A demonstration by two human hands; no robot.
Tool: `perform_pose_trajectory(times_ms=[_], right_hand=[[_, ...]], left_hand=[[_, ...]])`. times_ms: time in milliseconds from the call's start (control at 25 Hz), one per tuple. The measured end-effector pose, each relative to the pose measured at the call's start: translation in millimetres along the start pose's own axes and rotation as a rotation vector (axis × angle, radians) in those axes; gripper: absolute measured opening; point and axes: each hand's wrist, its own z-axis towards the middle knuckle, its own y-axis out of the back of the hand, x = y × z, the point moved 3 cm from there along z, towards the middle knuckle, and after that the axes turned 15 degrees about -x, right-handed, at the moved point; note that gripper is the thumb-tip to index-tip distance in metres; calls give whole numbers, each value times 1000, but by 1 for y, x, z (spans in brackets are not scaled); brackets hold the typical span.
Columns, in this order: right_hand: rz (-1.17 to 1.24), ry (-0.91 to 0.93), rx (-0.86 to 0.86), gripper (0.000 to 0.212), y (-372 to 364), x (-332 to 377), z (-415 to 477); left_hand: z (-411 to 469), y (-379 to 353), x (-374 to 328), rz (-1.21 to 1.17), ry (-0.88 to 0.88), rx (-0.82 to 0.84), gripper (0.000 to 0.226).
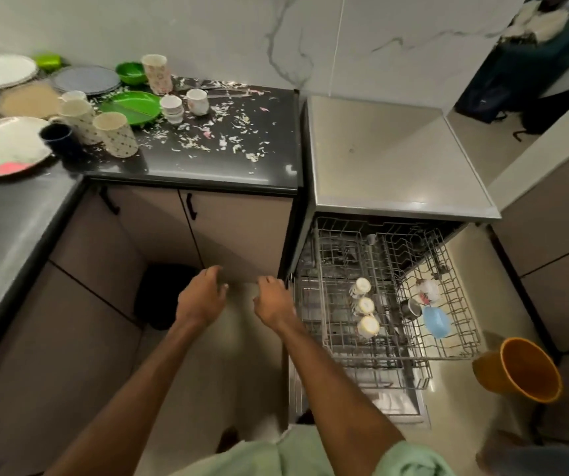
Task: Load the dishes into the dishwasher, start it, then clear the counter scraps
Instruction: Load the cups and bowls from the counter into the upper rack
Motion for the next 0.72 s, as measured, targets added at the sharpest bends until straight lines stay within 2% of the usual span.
perform_pose_trajectory(times_ms=[160,360,560,720], right_hand=[[-16,57,3,38,-6,53,26],[-26,119,-9,42,-19,82,78],[48,195,-118,41,-32,123,181],[78,260,-172,40,-26,162,271]], left_hand=[[22,30,41,-9,68,-66,43],[61,33,66,-18,66,-67,41],[146,44,86,0,56,-104,43],[233,67,101,26,122,-149,45]])
